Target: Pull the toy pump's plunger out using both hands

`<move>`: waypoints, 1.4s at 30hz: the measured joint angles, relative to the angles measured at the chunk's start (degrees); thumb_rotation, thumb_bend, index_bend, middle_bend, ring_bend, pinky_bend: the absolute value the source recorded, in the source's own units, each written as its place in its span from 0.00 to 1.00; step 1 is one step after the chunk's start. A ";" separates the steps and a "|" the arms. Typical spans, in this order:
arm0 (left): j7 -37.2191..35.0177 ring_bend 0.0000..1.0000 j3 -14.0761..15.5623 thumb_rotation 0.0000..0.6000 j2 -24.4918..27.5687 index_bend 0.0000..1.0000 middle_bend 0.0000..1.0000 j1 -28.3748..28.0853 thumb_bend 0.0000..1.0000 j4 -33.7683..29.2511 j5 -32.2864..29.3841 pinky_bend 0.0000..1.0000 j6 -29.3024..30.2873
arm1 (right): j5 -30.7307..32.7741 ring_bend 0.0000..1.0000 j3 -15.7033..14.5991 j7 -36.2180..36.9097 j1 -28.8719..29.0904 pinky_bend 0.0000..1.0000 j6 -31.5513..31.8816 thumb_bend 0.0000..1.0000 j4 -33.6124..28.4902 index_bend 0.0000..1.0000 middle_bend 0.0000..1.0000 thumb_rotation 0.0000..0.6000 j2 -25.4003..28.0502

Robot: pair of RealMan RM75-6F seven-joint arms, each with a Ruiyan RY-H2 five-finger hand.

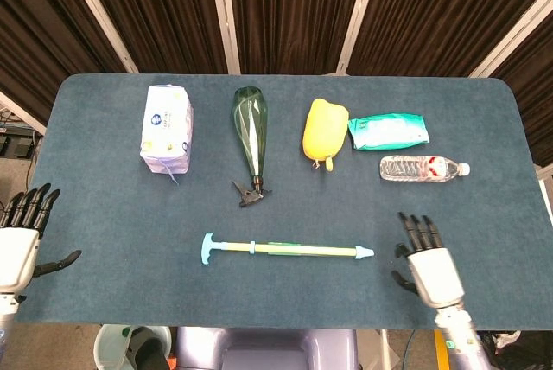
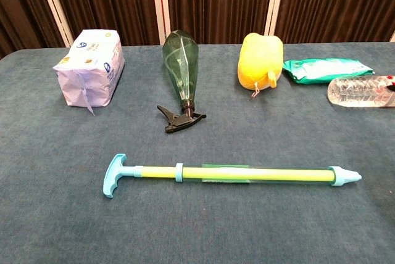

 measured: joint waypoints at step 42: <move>0.11 0.04 0.65 1.00 -0.45 0.00 0.00 -0.64 0.05 -0.25 -0.17 0.07 -1.45 | 9.06 0.00 3.10 -16.05 7.32 0.05 -11.77 0.31 -1.40 0.41 0.00 1.00 -13.63</move>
